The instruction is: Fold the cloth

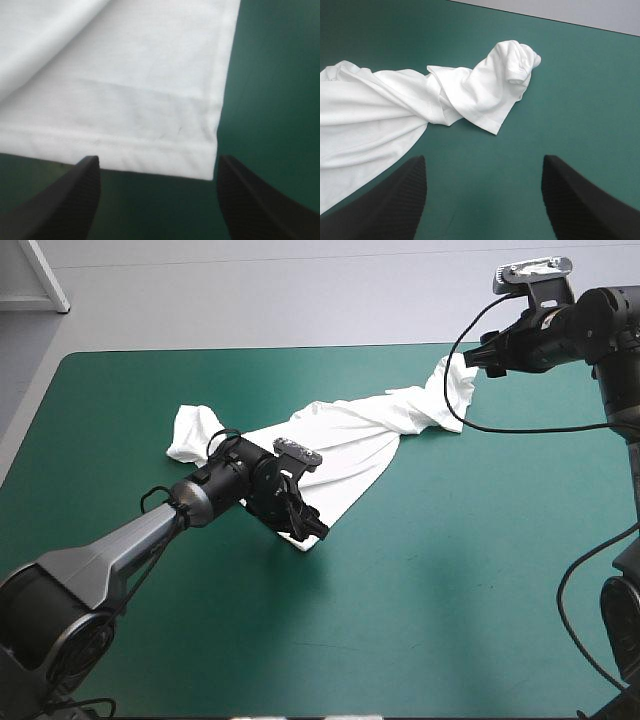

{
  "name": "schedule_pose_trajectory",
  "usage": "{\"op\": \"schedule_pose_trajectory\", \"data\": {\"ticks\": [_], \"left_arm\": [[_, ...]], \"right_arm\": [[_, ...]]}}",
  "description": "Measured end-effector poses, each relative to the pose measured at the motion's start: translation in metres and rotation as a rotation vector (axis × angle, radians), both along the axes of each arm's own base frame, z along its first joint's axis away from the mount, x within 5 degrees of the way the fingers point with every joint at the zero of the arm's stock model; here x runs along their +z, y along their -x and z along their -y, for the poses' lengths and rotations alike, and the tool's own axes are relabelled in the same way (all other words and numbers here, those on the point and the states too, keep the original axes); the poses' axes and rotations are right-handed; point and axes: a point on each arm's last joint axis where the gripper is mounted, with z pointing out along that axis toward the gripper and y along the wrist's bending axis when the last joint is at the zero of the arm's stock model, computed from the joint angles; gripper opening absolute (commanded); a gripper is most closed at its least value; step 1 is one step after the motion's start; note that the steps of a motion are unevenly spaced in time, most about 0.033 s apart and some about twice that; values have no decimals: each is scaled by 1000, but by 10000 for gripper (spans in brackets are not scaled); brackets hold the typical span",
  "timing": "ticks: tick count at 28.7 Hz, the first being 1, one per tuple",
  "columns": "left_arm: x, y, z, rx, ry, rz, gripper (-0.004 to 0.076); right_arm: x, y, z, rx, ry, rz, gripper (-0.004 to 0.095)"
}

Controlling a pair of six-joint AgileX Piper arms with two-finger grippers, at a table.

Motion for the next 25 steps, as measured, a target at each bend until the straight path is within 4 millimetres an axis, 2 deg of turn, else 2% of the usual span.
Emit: {"op": "schedule_pose_trajectory", "data": {"ticks": [3, 8, 10, 12, 15, 21, 25], "left_arm": [[-17, -2, 7, -9, 9, -60, 483], [-31, -3, 14, -25, 34, -119, 480], [-33, -3, 14, -27, 34, -122, 456], [-34, -4, 15, -29, 30, -125, 400], [-38, -6, 15, -33, 15, -133, 287], [-49, -12, 15, -50, -44, -146, 22], [-53, -16, 14, -72, -65, -148, 21]], "right_arm": [[0, 0, 2, -10, 20, 2, 630], [-1, -2, 6, -31, 57, 3, 629], [-5, -6, 8, -40, 55, -6, 629], [-11, -13, 10, -46, 48, -18, 628], [-27, -29, 15, -64, 46, -50, 626], [-70, -69, 25, -91, 14, -114, 596], [-108, -98, 25, -95, -20, -152, 555]]}}
